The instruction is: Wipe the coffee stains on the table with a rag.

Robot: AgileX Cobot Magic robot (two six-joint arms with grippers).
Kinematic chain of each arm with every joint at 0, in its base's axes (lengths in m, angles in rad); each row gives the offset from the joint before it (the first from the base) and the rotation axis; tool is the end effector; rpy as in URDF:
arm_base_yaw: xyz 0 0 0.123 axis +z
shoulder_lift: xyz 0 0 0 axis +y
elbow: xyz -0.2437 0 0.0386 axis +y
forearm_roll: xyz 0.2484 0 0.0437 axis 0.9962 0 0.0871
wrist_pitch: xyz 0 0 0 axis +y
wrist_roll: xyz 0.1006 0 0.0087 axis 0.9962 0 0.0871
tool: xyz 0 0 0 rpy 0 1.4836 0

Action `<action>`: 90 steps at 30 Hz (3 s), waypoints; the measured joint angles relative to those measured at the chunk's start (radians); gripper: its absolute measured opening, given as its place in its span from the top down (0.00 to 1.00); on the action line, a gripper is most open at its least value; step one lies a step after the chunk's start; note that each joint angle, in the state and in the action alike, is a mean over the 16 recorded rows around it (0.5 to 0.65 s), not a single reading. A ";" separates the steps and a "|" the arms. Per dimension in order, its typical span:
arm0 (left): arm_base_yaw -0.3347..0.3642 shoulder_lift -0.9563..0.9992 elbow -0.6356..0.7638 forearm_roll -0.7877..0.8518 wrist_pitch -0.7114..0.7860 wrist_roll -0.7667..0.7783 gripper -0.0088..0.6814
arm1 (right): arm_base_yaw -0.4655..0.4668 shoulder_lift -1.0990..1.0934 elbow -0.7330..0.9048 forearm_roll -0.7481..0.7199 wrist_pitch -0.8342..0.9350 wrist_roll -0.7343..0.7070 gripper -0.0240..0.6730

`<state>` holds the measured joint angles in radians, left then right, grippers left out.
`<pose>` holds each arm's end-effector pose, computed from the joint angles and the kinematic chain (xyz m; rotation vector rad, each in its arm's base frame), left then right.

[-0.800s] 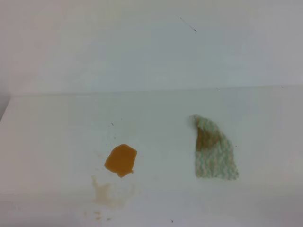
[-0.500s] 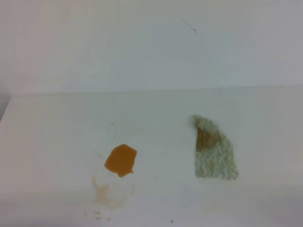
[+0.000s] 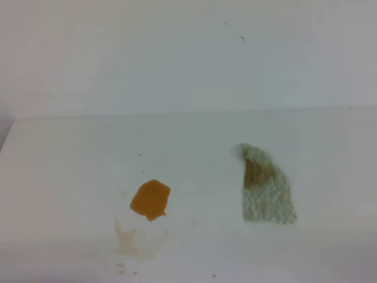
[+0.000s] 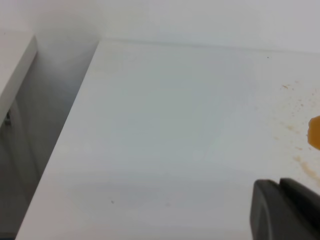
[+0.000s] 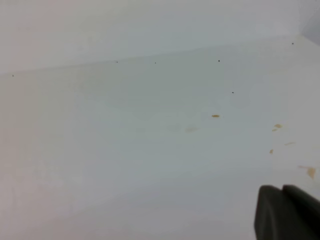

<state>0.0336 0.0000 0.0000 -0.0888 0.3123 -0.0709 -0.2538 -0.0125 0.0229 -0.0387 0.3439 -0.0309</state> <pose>0.1031 0.0007 0.1828 -0.1500 1.7898 -0.1117 0.0984 -0.0269 0.1729 0.1808 1.8353 -0.2369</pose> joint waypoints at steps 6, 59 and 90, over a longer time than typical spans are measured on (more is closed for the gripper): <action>0.000 0.000 0.000 0.000 0.000 0.000 0.99 | 0.000 -0.002 0.002 0.000 0.000 0.000 0.97; 0.000 0.000 0.000 0.000 0.001 0.000 0.99 | 0.000 0.004 -0.008 0.704 -0.398 -0.014 0.97; -0.001 -0.015 0.021 0.000 -0.008 0.000 0.99 | 0.243 0.644 -0.528 0.808 -0.025 -0.843 0.97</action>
<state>0.0322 -0.0152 0.0211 -0.0883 0.3041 -0.0709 -0.0109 0.6318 -0.5046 0.7690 0.3190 -0.8739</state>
